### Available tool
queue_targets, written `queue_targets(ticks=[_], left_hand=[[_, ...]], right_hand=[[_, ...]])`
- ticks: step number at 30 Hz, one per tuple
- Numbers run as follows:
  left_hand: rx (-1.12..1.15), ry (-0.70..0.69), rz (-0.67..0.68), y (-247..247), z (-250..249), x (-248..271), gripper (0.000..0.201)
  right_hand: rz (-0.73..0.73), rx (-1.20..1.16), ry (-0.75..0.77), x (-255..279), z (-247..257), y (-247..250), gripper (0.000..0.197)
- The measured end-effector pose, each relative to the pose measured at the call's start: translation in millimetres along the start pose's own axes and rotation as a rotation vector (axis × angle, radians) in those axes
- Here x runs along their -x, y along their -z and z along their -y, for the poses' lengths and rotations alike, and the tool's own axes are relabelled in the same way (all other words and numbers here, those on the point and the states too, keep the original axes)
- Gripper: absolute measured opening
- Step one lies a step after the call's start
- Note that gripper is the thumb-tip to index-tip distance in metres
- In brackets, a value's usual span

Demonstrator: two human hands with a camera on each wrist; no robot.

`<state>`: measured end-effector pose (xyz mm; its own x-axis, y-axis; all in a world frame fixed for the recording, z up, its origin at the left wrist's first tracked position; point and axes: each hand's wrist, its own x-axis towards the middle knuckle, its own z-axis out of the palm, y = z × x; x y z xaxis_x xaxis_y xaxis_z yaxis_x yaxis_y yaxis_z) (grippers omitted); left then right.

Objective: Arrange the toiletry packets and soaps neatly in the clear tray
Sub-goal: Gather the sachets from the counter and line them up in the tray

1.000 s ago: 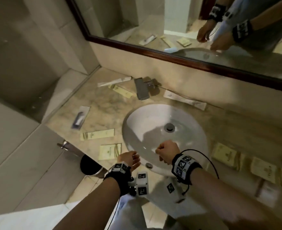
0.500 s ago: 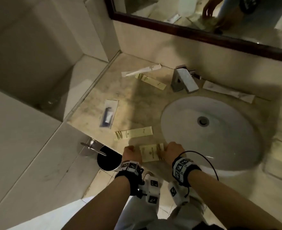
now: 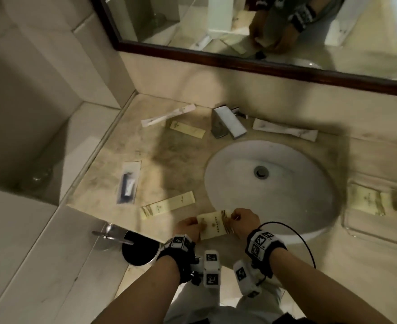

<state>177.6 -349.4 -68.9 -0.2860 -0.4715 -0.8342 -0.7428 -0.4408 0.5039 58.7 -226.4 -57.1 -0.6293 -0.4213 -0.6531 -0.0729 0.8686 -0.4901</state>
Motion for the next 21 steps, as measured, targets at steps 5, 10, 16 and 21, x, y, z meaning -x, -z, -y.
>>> queue_targets(ticks=[5,10,16,21], left_hand=[[-0.07,-0.13,0.178,-81,-52,34,0.021],[-0.233,-0.22,0.318,-201,-88,70,0.019],[-0.317,-0.266,0.366,-322,-112,92,0.013],[-0.472,-0.351,0.271,-380,-118,94,0.018]], right_hand=[[-0.115,-0.254,-0.07,11,-60,71,0.016],[-0.254,-0.505,-0.145,28,-139,153,0.01],[-0.341,-0.71,-0.216,40,-232,229,0.009],[-0.373,-0.751,-0.324,27,-282,272,0.008]])
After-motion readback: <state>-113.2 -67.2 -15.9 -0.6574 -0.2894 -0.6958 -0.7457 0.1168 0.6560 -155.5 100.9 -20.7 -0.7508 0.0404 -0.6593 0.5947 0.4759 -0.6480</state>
